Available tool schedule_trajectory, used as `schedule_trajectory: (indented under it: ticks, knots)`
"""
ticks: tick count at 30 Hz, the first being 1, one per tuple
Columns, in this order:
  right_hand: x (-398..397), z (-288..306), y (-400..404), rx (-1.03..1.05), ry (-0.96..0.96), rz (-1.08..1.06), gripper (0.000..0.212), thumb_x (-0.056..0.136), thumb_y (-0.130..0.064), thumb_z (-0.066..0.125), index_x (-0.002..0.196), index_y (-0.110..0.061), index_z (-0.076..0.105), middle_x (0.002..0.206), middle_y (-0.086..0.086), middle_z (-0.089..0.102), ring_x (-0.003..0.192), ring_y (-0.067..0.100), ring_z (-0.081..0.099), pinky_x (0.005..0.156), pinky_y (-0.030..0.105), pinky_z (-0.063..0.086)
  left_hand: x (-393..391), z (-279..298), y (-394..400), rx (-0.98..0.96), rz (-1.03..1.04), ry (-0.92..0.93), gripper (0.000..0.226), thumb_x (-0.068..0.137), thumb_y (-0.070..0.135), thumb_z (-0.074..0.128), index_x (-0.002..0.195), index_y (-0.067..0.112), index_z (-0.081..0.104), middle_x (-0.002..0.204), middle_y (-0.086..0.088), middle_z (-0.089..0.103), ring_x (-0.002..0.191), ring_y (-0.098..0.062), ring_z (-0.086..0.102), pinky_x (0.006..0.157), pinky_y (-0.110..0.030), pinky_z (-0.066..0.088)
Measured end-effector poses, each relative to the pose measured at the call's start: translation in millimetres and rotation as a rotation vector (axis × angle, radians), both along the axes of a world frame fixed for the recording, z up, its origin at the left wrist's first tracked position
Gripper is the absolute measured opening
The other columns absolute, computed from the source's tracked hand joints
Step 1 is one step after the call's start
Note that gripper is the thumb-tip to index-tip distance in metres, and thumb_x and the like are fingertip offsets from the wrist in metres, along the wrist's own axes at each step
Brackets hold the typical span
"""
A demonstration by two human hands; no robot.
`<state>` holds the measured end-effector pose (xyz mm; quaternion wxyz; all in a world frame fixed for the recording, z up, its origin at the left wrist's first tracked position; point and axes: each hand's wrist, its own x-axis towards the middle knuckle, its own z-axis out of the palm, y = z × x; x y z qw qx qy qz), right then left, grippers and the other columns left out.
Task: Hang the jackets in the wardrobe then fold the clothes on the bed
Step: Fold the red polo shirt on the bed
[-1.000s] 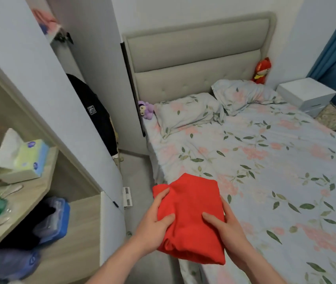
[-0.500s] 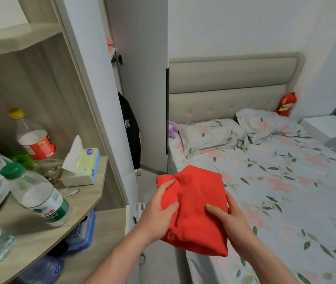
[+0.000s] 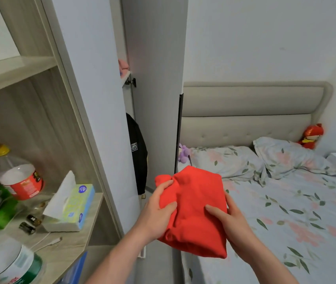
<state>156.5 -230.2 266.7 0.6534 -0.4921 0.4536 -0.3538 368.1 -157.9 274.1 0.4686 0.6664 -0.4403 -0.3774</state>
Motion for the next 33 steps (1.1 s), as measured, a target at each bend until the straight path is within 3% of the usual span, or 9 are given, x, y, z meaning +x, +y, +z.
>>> schedule_trajectory:
  ticks: [5, 11, 14, 19, 22, 33]
  knots:
    - [18.4, 18.8, -71.3, -0.013, -0.012, 0.072, 0.057, 0.088, -0.015, 0.077, 0.136, -0.039, 0.057, 0.119, -0.008, 0.075, 0.109, 0.017, 0.072, 0.103, 0.047, 0.054, 12.6, 12.9, -60.9, -0.041, 0.076, -0.016, 0.057, 0.095, 0.013, 0.065, 0.137, 0.048, 0.053, 0.137, 0.016, 0.059, 0.118, 0.001, 0.061, 0.11, -0.03, 0.046]
    - [56.8, 38.3, -147.4, -0.059, -0.034, 0.113, 0.051, 0.089, -0.013, 0.076, 0.13, -0.038, 0.06, 0.116, -0.008, 0.076, 0.107, 0.015, 0.073, 0.095, 0.039, 0.056, 42.3, 36.4, -128.5, -0.059, 0.164, -0.047, 0.059, 0.082, 0.028, 0.065, 0.136, 0.049, 0.054, 0.133, 0.019, 0.062, 0.118, -0.001, 0.062, 0.111, -0.035, 0.046]
    - [80.7, 44.3, -186.0, -0.066, -0.045, 0.145, 0.05, 0.089, -0.014, 0.075, 0.132, -0.035, 0.06, 0.121, -0.004, 0.075, 0.11, 0.018, 0.072, 0.099, 0.043, 0.055, 63.8, 47.1, -167.1, -0.064, 0.179, -0.049, 0.061, 0.077, 0.034, 0.063, 0.135, 0.048, 0.055, 0.132, 0.019, 0.062, 0.117, 0.0, 0.062, 0.111, -0.035, 0.046]
    - [118.5, 54.6, -248.7, -0.105, -0.052, 0.117, 0.057, 0.088, -0.016, 0.077, 0.137, -0.037, 0.056, 0.122, -0.006, 0.074, 0.111, 0.018, 0.071, 0.102, 0.046, 0.053, 100.8, 62.4, -231.3, -0.074, 0.182, -0.052, 0.054, 0.083, 0.028, 0.068, 0.13, 0.051, 0.057, 0.128, 0.023, 0.061, 0.115, 0.003, 0.06, 0.11, -0.032, 0.045]
    - [143.5, 62.5, -285.7, -0.129, -0.055, 0.107, 0.06, 0.087, -0.015, 0.077, 0.138, -0.039, 0.055, 0.121, -0.008, 0.074, 0.111, 0.017, 0.071, 0.103, 0.047, 0.053, 125.2, 71.9, -269.4, -0.099, 0.182, -0.053, 0.056, 0.077, 0.034, 0.067, 0.129, 0.054, 0.057, 0.127, 0.022, 0.063, 0.112, 0.003, 0.062, 0.108, -0.031, 0.047]
    - [215.8, 90.1, -390.3, -0.196, -0.084, 0.118, 0.054, 0.087, -0.014, 0.076, 0.134, -0.033, 0.058, 0.121, -0.005, 0.074, 0.11, 0.017, 0.071, 0.102, 0.045, 0.053, 192.0, 101.0, -368.1, -0.132, 0.243, -0.083, 0.052, 0.084, 0.027, 0.068, 0.127, 0.054, 0.058, 0.123, 0.021, 0.065, 0.109, 0.003, 0.063, 0.102, -0.025, 0.047]
